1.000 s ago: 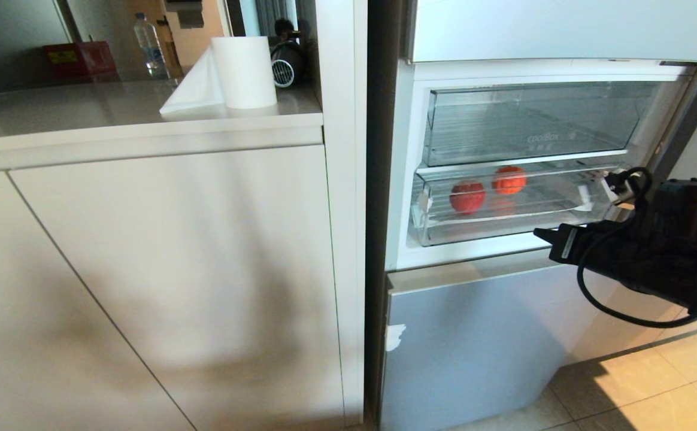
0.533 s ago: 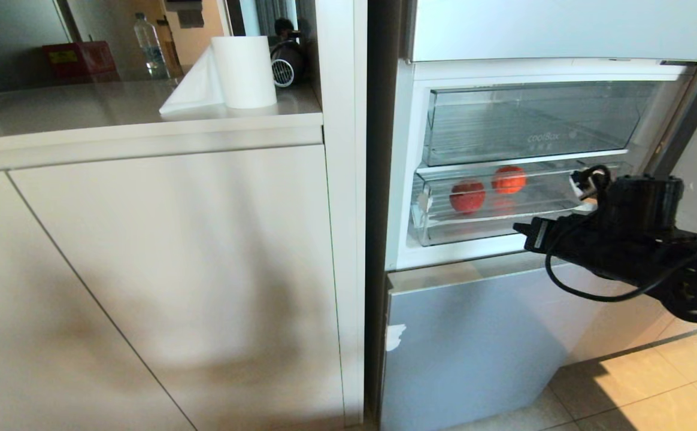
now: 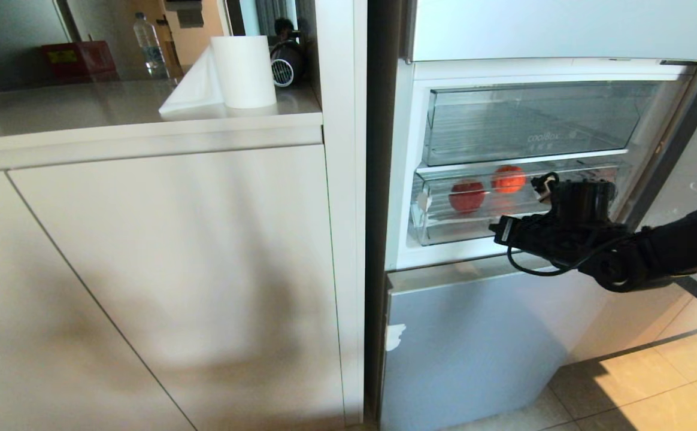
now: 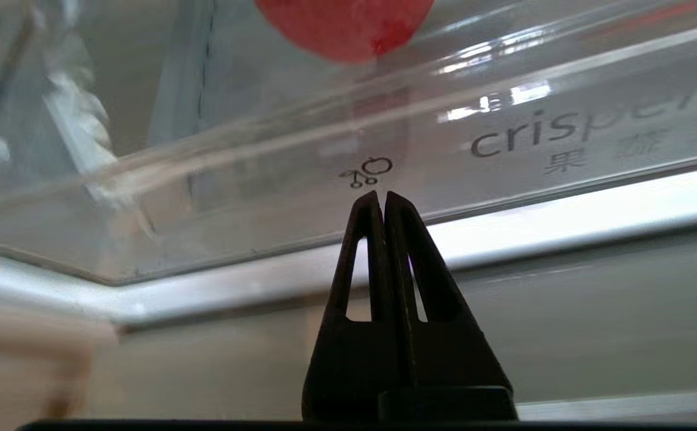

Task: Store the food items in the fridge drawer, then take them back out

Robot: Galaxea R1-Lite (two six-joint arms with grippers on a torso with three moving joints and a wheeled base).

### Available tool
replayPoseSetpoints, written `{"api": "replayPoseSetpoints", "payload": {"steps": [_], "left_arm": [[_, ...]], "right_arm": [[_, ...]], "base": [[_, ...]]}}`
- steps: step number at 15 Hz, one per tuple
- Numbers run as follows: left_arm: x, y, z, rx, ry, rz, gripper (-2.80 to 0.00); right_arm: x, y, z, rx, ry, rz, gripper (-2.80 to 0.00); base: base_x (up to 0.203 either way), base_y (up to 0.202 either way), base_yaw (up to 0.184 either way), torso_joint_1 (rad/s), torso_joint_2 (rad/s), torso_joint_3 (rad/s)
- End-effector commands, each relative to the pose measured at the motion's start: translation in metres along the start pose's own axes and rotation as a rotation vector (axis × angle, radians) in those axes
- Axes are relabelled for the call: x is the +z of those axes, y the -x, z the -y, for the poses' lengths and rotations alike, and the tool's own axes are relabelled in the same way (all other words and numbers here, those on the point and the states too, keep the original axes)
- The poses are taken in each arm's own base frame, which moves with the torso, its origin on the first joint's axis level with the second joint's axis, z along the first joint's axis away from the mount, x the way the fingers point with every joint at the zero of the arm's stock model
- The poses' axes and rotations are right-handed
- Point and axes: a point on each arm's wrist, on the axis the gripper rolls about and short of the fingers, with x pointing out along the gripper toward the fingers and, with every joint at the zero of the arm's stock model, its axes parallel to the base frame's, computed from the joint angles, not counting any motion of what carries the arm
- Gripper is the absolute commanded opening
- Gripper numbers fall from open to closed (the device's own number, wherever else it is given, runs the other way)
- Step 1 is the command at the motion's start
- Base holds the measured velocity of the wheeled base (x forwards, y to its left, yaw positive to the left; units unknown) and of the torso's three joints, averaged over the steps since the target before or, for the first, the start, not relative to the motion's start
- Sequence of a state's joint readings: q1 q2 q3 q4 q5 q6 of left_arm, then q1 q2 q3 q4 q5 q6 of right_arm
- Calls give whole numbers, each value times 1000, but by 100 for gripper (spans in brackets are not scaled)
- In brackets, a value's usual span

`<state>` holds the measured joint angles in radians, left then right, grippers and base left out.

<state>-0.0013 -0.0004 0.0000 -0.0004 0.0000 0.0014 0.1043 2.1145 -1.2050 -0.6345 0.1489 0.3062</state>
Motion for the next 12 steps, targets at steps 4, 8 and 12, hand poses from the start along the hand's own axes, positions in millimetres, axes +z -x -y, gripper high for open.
{"api": "replayPoseSetpoints", "payload": {"steps": [4, 8, 12], "left_arm": [[0, 0, 0, 0, 0, -1, -280], [0, 0, 0, 1, 0, 0, -280], [0, 0, 0, 0, 0, 1, -280]], "right_arm": [[3, -31, 3, 21, -111, 42, -280], [12, 16, -9, 30, -107, 29, -280], [36, 130, -35, 76, -76, 95, -280]], "base": [[0, 0, 0, 0, 0, 0], [0, 0, 0, 0, 0, 0], [0, 0, 0, 0, 0, 0]]}}
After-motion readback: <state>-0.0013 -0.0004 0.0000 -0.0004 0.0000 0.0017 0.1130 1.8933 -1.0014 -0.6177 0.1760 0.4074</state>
